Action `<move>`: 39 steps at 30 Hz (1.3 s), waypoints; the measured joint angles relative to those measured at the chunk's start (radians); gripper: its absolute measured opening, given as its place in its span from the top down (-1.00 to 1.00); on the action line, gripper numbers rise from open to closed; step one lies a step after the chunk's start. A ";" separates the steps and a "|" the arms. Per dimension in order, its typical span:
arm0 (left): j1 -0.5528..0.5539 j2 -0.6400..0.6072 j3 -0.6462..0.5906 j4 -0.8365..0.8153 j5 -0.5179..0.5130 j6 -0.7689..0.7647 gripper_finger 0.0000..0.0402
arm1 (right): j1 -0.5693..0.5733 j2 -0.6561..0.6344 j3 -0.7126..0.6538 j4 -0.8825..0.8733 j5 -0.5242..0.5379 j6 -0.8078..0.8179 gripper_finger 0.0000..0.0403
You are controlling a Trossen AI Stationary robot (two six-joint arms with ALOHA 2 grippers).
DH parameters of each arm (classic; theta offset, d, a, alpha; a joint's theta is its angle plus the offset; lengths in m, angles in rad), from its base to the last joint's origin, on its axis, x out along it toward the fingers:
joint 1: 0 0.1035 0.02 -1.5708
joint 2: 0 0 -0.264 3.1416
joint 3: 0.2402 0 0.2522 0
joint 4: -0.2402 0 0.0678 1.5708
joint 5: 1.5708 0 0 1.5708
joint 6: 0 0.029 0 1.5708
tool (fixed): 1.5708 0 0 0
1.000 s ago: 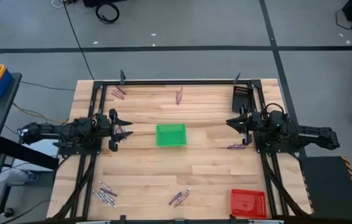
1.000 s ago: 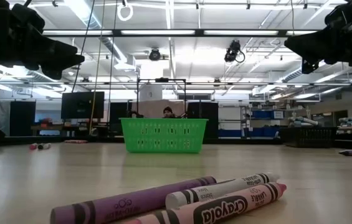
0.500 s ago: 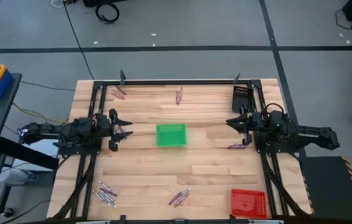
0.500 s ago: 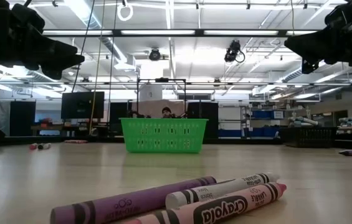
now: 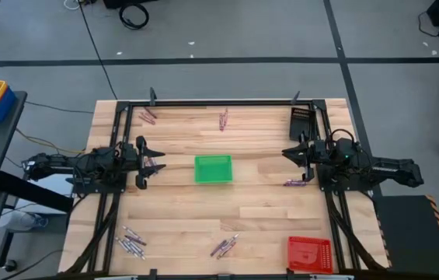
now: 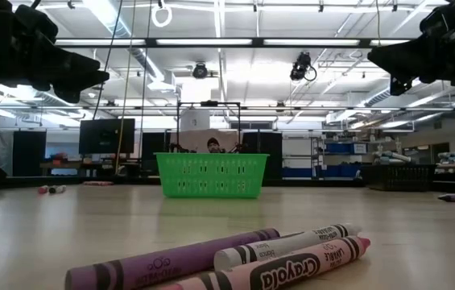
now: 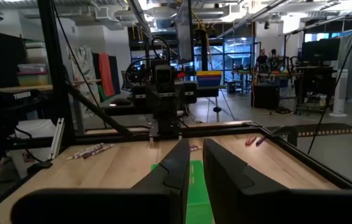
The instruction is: Sort crayons
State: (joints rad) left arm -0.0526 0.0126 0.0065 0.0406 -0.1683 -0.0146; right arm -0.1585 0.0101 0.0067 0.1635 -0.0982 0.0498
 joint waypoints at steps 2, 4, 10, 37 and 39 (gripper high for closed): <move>0.000 0.000 0.000 0.000 0.000 0.000 -0.04 | 0.000 0.000 0.000 0.000 0.000 0.000 0.74; 0.000 0.000 0.000 0.000 0.000 0.000 -0.04 | 0.000 0.000 0.000 0.000 0.000 -0.002 0.74; 0.000 0.000 0.000 0.000 0.000 0.000 -0.04 | 0.000 0.000 0.000 0.039 0.001 -0.138 0.74; 0.000 0.000 0.000 0.000 0.000 0.000 -0.04 | 0.000 0.258 0.152 0.552 0.150 0.038 0.74; 0.000 0.000 0.000 0.000 0.000 0.000 -0.04 | 0.000 0.356 0.186 0.483 0.164 0.031 0.74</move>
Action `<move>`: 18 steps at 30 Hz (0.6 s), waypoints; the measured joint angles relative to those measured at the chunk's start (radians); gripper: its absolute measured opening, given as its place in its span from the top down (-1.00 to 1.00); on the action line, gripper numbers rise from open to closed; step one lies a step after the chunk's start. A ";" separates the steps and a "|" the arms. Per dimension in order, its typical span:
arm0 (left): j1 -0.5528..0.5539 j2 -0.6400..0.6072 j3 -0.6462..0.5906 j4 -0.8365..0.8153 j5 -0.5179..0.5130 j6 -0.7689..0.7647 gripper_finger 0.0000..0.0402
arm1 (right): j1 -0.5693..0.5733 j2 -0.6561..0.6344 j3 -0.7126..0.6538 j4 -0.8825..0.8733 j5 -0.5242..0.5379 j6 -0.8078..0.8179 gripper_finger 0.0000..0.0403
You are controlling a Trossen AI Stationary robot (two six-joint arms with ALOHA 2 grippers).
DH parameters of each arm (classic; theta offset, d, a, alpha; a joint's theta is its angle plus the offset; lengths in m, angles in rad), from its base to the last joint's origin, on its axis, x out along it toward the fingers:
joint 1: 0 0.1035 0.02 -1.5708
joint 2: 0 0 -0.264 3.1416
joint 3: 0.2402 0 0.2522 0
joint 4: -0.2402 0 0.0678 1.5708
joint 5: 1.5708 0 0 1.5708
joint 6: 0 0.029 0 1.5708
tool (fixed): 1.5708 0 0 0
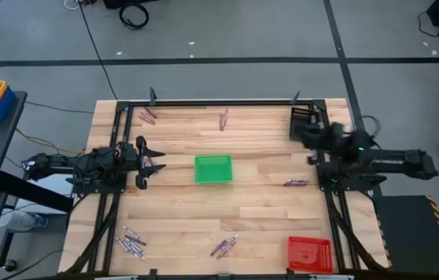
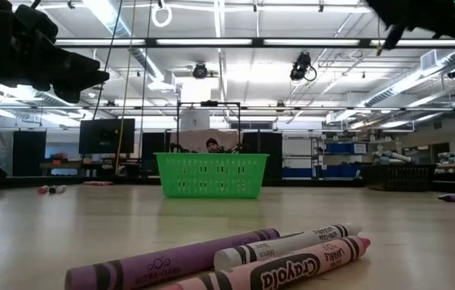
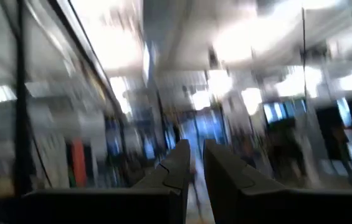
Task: Sort crayons
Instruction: Put the violet crayon into the black basket
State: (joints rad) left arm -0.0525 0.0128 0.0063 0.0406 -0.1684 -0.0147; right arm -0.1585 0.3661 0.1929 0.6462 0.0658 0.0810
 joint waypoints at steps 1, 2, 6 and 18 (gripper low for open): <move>0.000 0.000 0.000 0.000 0.000 0.000 -0.04 | 0.000 0.050 0.021 -0.036 0.011 -0.002 0.72; 0.000 0.000 0.000 0.000 0.000 0.000 -0.04 | 0.000 0.099 0.045 -0.073 0.020 -0.002 0.71; 0.000 0.000 0.000 0.000 0.000 0.000 -0.04 | 0.000 0.282 0.158 -0.256 0.019 0.011 0.57; 0.000 0.000 0.000 0.000 0.000 0.000 -0.04 | 0.000 0.671 0.658 -1.327 0.035 -0.055 -0.11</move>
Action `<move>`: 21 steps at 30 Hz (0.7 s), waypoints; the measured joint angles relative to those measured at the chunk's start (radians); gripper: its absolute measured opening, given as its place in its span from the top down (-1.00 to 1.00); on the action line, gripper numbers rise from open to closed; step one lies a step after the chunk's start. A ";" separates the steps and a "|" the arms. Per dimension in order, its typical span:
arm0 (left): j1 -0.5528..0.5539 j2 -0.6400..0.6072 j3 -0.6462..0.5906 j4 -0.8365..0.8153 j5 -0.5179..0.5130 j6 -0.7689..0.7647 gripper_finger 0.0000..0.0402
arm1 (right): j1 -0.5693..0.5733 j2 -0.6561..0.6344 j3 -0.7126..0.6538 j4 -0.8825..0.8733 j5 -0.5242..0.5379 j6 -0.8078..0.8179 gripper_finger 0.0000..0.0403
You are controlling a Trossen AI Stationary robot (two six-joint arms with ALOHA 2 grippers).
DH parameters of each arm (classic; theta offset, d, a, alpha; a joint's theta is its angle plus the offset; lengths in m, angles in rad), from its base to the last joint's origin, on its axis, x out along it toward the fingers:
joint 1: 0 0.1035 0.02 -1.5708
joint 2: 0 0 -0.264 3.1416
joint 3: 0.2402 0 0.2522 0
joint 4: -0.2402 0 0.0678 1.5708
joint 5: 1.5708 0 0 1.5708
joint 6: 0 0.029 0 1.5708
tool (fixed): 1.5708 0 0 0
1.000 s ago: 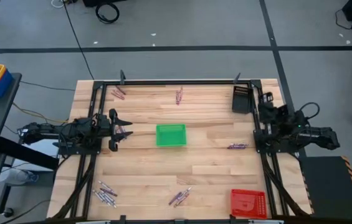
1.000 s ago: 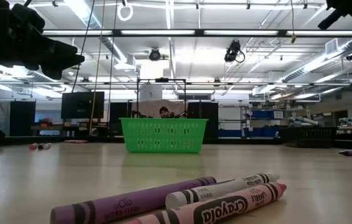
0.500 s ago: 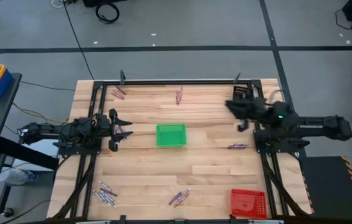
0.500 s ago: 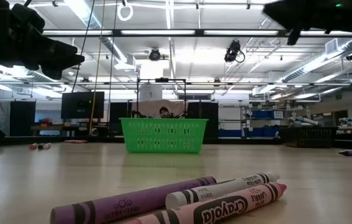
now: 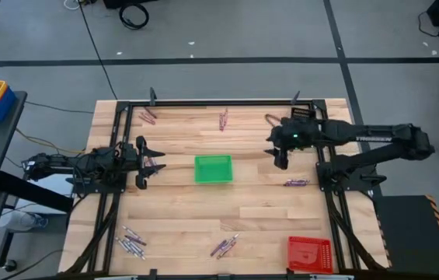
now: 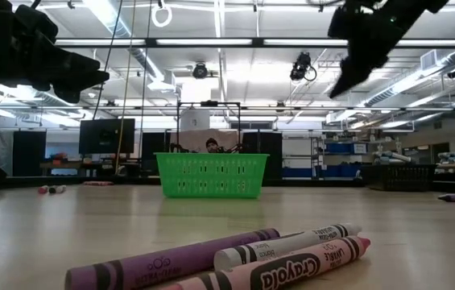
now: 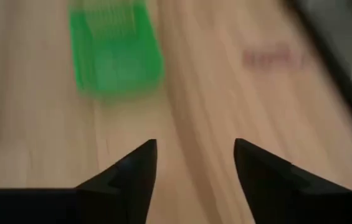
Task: Sort crayons
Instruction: Put the violet crayon into the black basket
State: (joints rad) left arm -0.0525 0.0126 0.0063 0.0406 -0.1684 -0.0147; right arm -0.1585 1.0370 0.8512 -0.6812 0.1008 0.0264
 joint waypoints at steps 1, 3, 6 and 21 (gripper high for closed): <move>0.000 0.000 0.000 0.000 0.000 0.000 -0.04 | 0.000 0.026 0.023 -0.074 0.000 0.006 -0.14; 0.000 0.000 0.000 0.000 0.000 0.000 -0.04 | 0.008 0.071 0.045 -0.178 -0.014 0.043 -0.17; 0.000 0.000 0.000 0.000 0.000 0.000 -0.04 | 0.043 0.126 0.041 -0.275 -0.071 0.110 -0.17; 0.000 0.000 0.000 0.000 0.000 0.000 -0.04 | 0.468 0.349 -0.044 -0.289 -0.042 0.298 -0.05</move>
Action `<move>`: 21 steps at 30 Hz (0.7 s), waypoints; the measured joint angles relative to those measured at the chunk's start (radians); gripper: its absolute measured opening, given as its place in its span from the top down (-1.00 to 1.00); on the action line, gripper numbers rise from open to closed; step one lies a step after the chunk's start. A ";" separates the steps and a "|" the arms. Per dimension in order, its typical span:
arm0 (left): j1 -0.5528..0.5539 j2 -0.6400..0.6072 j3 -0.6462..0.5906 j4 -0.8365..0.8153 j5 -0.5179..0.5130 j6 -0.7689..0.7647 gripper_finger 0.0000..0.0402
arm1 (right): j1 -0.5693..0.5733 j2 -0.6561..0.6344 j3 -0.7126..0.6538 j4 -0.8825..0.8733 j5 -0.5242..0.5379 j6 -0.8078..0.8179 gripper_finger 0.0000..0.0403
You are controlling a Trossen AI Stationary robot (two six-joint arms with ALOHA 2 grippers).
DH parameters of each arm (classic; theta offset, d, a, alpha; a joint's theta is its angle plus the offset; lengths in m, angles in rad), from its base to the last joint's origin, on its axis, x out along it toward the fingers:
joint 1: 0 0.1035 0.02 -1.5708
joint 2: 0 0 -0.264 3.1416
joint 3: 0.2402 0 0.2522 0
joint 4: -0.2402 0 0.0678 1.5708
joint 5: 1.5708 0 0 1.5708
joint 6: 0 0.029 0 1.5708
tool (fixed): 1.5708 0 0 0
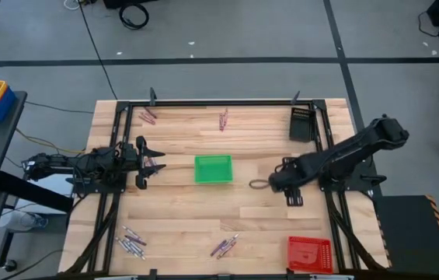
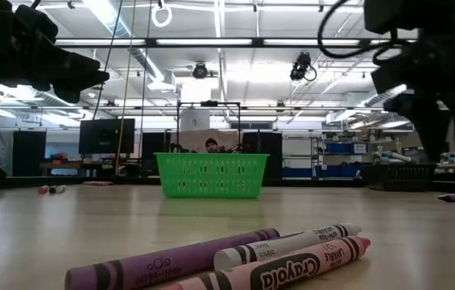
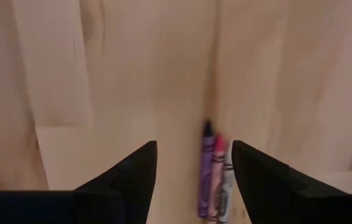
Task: Sort crayons
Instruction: Put the violet crayon into the black basket
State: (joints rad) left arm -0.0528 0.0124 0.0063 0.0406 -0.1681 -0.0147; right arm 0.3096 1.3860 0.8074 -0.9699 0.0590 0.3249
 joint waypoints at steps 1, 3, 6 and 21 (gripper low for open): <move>0.000 0.000 0.000 0.000 0.000 0.000 -0.04 | 0.018 0.020 -0.003 0.000 0.007 0.013 -0.05; 0.000 0.000 0.000 0.000 0.000 0.000 -0.04 | 0.045 0.060 -0.007 0.000 0.025 0.024 -0.05; 0.000 0.000 0.000 0.000 0.000 0.000 -0.04 | 0.064 0.122 -0.007 0.000 0.042 0.025 -0.05; 0.000 0.000 0.000 0.000 0.000 0.000 -0.04 | 0.026 0.251 -0.005 -0.001 0.012 0.013 -0.04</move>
State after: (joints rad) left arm -0.0525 0.0128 0.0064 0.0407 -0.1684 -0.0147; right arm 0.3358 1.6374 0.8026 -0.9709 0.0711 0.3382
